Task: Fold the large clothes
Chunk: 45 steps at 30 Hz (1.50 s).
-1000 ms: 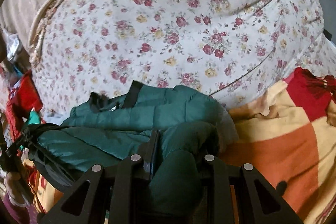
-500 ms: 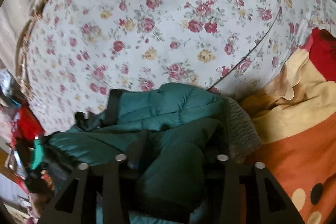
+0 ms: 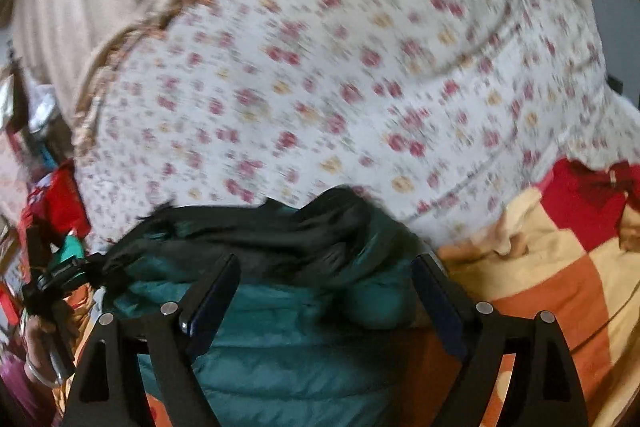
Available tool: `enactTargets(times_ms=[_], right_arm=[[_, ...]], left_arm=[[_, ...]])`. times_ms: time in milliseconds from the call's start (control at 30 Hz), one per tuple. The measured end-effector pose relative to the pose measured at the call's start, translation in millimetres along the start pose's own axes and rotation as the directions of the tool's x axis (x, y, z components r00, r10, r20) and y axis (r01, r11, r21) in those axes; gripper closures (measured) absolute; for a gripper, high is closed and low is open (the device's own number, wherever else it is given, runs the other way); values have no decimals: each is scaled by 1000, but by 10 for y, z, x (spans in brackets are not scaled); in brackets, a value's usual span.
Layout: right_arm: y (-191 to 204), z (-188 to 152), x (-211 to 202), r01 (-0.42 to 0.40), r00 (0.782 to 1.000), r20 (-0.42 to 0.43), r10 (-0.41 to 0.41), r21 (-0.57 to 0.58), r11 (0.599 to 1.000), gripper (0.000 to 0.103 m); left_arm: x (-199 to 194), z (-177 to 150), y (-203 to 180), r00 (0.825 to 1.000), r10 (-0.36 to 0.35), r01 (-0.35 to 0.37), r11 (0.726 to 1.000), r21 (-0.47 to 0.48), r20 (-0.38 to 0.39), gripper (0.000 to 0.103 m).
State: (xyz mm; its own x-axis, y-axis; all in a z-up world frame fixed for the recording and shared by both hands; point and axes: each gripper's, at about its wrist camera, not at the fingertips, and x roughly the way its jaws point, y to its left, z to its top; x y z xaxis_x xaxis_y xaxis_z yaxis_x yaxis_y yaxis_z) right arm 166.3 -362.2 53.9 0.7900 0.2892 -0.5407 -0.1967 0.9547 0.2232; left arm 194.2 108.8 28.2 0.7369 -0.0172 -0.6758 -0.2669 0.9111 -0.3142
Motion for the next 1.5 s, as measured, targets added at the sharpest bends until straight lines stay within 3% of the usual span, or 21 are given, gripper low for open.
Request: enactTargets(times_ms=[67,133,233,433,567,667,800,1100,1233,1367,1500], right_arm=[[113,-46,-7,-17,1000,14,18,-36,999,17],[250,-111,144,-29,999,-43,25,-103,994,17],[448,-153,413,19,997,-73,-35,-207,978,17],[507,10,1107,45,989,-131,-71,-186,982,17],[377,-34,1583,82,968,-224,-116,-156,984,17],[396,-160,1711,104,966,-217,-144,-186,977,14],[405,-214,1776,117,959,-229,-164,-206,971,12],[373,-239,1881,125,962,-214,-167,-200,972,5],[449,-217,1709,123,964,-209,-163,-192,974,6],[463,-195,1301,58,981,-173,-82,-137,989,6],[448,-275,1250,57,979,-184,-82,-140,989,6]], left_arm=[[-62,2,43,1000,6,-6,1000,-8,22,17],[-92,0,46,1000,6,-5,1000,-12,30,17],[-134,-34,-4,999,6,-6,1000,-13,42,17],[-367,-18,-60,989,-4,11,999,-42,149,16],[-192,-9,-230,996,19,-23,999,44,88,15],[105,-69,-341,997,69,-71,993,92,25,15],[539,-183,-383,989,138,-131,985,111,-61,15],[764,-280,-399,986,159,-151,979,139,-49,14],[780,-291,-402,985,163,-154,976,156,-48,14],[791,-298,-400,986,162,-153,976,152,-47,12],[804,-305,-392,986,161,-153,978,145,-44,10]])
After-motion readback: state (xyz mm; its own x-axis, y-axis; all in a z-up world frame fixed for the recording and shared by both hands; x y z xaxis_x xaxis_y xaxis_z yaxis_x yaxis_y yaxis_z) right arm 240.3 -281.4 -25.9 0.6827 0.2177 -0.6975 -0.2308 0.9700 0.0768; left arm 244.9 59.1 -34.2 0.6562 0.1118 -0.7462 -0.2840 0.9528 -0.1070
